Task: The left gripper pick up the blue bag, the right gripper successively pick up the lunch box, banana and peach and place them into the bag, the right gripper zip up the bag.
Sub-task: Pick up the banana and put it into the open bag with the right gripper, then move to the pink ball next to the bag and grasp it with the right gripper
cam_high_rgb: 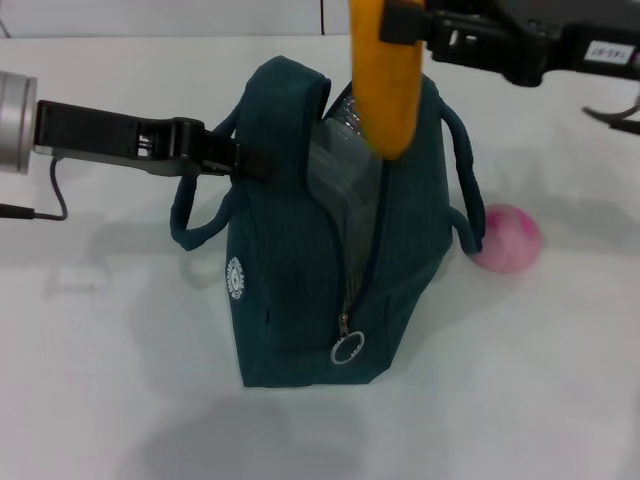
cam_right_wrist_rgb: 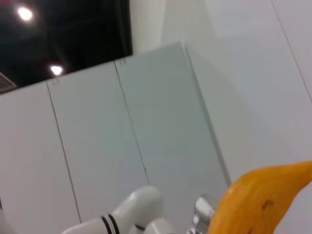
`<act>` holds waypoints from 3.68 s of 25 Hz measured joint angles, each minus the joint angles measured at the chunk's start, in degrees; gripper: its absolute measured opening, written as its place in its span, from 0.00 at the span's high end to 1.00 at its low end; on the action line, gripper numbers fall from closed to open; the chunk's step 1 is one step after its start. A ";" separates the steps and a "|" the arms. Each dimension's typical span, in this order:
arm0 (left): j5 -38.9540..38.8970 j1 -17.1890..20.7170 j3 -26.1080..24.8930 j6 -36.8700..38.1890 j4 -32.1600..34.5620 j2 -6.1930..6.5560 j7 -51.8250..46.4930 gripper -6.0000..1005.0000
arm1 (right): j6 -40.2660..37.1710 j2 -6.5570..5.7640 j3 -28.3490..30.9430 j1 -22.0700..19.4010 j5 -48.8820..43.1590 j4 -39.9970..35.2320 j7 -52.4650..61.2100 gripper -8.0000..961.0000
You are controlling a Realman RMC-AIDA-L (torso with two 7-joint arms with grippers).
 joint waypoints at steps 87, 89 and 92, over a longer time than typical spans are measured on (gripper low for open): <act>-0.02 1.04 0.01 -0.11 -0.09 -0.71 0.19 0.94 | 33.94 -2.59 -10.56 -11.68 -16.58 8.46 -12.49 0.31; -0.02 1.04 0.00 -0.11 -0.09 -0.73 0.19 0.94 | 34.42 -2.32 -10.63 -11.52 -17.07 8.47 -12.45 0.31; -0.02 1.04 0.01 -0.11 -0.09 -0.73 0.19 0.94 | 34.87 -2.25 -10.70 -11.41 -17.32 8.49 -12.40 0.31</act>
